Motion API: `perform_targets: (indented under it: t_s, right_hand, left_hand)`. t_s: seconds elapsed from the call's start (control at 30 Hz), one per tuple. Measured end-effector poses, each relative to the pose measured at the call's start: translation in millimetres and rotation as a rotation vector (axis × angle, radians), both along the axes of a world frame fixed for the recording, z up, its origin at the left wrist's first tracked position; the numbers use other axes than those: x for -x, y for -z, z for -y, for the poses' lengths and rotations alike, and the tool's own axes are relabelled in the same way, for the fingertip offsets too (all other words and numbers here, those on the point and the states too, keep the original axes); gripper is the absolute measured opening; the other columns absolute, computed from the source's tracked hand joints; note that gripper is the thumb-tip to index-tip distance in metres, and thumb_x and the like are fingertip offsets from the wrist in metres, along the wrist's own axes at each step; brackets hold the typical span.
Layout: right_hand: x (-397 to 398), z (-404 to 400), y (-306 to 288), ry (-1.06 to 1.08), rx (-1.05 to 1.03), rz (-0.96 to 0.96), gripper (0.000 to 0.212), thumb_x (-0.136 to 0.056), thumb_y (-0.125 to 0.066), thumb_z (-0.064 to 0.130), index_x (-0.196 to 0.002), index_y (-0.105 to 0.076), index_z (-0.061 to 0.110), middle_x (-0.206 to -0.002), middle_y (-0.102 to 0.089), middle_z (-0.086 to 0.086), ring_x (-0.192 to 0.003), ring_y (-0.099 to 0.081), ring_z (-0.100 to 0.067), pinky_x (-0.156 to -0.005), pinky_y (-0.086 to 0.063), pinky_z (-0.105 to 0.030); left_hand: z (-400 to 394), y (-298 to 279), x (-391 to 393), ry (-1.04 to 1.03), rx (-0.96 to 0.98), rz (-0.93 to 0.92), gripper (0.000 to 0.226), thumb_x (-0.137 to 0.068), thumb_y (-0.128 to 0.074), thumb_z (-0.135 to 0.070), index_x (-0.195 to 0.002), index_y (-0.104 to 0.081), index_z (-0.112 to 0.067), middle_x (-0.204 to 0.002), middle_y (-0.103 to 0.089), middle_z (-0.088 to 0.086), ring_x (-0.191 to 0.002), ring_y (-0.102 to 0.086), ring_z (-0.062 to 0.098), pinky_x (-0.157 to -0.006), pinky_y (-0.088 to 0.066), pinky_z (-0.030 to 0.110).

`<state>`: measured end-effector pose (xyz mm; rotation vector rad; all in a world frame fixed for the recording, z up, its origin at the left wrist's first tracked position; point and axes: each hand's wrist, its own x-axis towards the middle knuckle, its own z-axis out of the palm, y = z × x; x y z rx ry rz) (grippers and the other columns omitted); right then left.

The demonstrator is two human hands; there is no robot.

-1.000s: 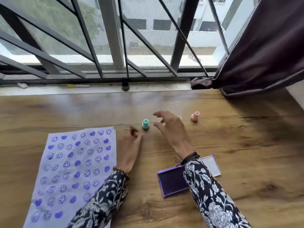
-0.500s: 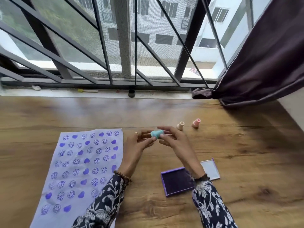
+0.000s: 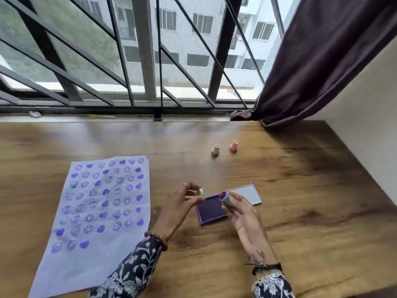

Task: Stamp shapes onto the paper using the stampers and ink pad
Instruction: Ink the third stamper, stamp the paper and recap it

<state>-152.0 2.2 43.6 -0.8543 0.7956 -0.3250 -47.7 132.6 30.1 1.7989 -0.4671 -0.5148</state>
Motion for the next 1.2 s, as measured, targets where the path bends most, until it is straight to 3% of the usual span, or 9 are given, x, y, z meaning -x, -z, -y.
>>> perform_targets:
  t_s: [0.1, 0.2, 0.3, 0.4, 0.53, 0.77, 0.93, 1.07, 1.2]
  right_hand:
    - [8.0, -3.4, 11.5, -0.087, 0.594, -0.3, 0.012, -0.079, -0.066, 0.006, -0.08, -0.069, 0.017, -0.079, -0.069, -0.006, -0.073, -0.062, -0.014, -0.073, -0.052, -0.028]
    - [11.1, -17.9, 18.8, -0.179, 1.144, -0.434, 0.01, -0.076, -0.072, 0.015, -0.084, -0.068, 0.02, -0.085, -0.068, 0.0, -0.077, -0.062, -0.014, -0.07, -0.043, -0.023]
    - [15.7, -33.4, 27.2, -0.283, 1.407, -0.39, 0.015, -0.079, -0.068, 0.007, -0.091, -0.064, 0.015, -0.089, -0.066, -0.001, -0.079, -0.063, -0.014, -0.073, -0.039, -0.015]
    - [14.9, -36.1, 28.0, -0.323, 1.541, -0.422, 0.02, -0.074, -0.073, 0.004, -0.089, -0.064, 0.013, -0.084, -0.067, -0.002, -0.072, -0.065, -0.015, -0.076, -0.04, -0.019]
    - [5.2, -27.5, 22.4, -0.446, 1.573, -0.508, 0.014, -0.079, -0.069, 0.008, -0.089, -0.062, 0.015, -0.085, -0.065, -0.003, -0.075, -0.063, -0.019, -0.064, -0.045, -0.024]
    - [-36.3, -0.7, 1.4, -0.764, 1.38, -0.722, 0.014, -0.069, -0.07, 0.009, -0.082, -0.071, 0.015, -0.091, -0.072, -0.013, -0.091, -0.064, -0.029, -0.072, -0.046, -0.028]
    - [-72.1, 10.3, -20.5, -1.069, 1.168, -0.91, 0.017, -0.06, -0.077, 0.0, -0.076, -0.074, 0.004, -0.054, -0.062, -0.007, -0.054, -0.058, -0.017, -0.048, -0.038, -0.018]
    - [-73.5, -9.4, -25.4, -0.944, 1.199, -0.991, 0.014, -0.065, -0.075, 0.001, -0.078, -0.072, 0.004, -0.067, -0.064, -0.012, -0.066, -0.061, -0.022, -0.054, -0.04, -0.021]
    - [-65.1, -83.8, -19.0, -0.613, 1.205, -0.738, 0.016, -0.07, -0.073, 0.011, -0.085, -0.071, 0.006, -0.091, -0.071, -0.019, -0.082, -0.061, -0.026, -0.053, -0.025, -0.023]
  left_hand:
    - [-4.6, 15.8, 4.8, 0.0, -0.057, 0.013, 0.013, -0.082, -0.065, -0.014, -0.092, -0.057, -0.017, -0.086, -0.061, -0.001, -0.084, -0.059, 0.009, -0.067, -0.043, 0.0]
    - [-3.9, 23.4, 5.1, 0.016, -0.092, 0.015, 0.011, -0.084, -0.063, -0.016, -0.092, -0.056, -0.016, -0.086, -0.063, 0.002, -0.083, -0.059, 0.013, -0.072, -0.044, 0.009]
    - [-2.4, 26.2, 2.4, 0.03, -0.093, -0.031, 0.012, -0.085, -0.062, -0.02, -0.094, -0.056, -0.016, -0.09, -0.064, 0.005, -0.089, -0.061, 0.018, -0.082, -0.048, 0.03]
    - [-1.8, 28.1, 0.5, 0.034, -0.109, -0.031, 0.013, -0.085, -0.062, -0.02, -0.096, -0.056, -0.015, -0.095, -0.066, 0.007, -0.093, -0.061, 0.019, -0.087, -0.049, 0.036]
    - [-1.5, 30.6, 1.0, 0.02, -0.115, -0.009, 0.01, -0.084, -0.063, -0.02, -0.089, -0.054, -0.021, -0.087, -0.064, -0.001, -0.088, -0.062, 0.017, -0.083, -0.05, 0.036]
    - [4.1, 25.9, -2.8, 0.052, -0.24, 0.028, 0.011, -0.086, -0.059, -0.025, -0.092, -0.053, -0.018, -0.095, -0.066, 0.007, -0.091, -0.06, 0.022, -0.076, -0.043, 0.032]
    - [-14.8, 8.2, -11.3, 0.13, -0.226, -0.039, 0.014, -0.086, -0.06, -0.026, -0.092, -0.052, -0.017, -0.097, -0.065, 0.008, -0.097, -0.06, 0.026, -0.087, -0.045, 0.036]
    - [-71.0, -6.2, -26.3, -0.007, -0.163, 0.001, 0.014, -0.082, -0.065, -0.031, -0.08, -0.052, -0.025, -0.085, -0.064, -0.004, -0.086, -0.062, 0.014, -0.077, -0.046, 0.026]
    - [-147.1, -11.0, -56.2, -0.142, -0.146, 0.021, 0.018, -0.081, -0.066, -0.031, -0.089, -0.056, -0.018, -0.085, -0.067, -0.003, -0.079, -0.062, 0.006, -0.059, -0.042, 0.007]
